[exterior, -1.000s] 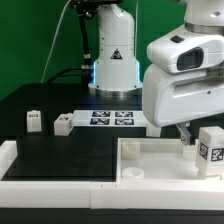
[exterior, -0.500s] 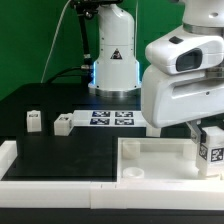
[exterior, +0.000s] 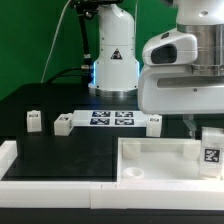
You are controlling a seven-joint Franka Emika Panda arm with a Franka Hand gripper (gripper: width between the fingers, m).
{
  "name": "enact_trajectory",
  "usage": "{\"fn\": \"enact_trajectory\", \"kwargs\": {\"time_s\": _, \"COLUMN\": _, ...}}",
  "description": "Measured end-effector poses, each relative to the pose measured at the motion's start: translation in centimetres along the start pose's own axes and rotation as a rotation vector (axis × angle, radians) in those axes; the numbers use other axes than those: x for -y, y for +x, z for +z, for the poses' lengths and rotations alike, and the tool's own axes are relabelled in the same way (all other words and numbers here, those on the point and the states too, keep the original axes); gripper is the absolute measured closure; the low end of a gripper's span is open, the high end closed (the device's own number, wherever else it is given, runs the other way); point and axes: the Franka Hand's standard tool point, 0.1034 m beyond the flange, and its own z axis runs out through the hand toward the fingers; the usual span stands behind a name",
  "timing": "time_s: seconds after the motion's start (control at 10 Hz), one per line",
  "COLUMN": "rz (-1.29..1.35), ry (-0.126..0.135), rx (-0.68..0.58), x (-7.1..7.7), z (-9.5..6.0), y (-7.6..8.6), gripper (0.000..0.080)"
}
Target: Assemble one leg
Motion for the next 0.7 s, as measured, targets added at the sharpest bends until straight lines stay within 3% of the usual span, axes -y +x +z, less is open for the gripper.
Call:
{"fn": "enact_trajectory", "kwargs": {"time_s": 0.2, "rz": 0.327, "ry": 0.033, "rx": -0.02, "x": 0.13, "z": 0.06, "y": 0.1, "gripper": 0.0505}}
{"fn": "enact_trajectory", "kwargs": {"time_s": 0.4, "rz": 0.661, "ry": 0.027, "rx": -0.028, "x": 0.59, "z": 0.06, "y": 0.1, "gripper": 0.0505}}
{"fn": "enact_trajectory", "kwargs": {"time_s": 0.7, "rz": 0.65, "ry": 0.025, "rx": -0.029, "x": 0.75, "z": 0.09, "y": 0.05, "gripper": 0.0498}}
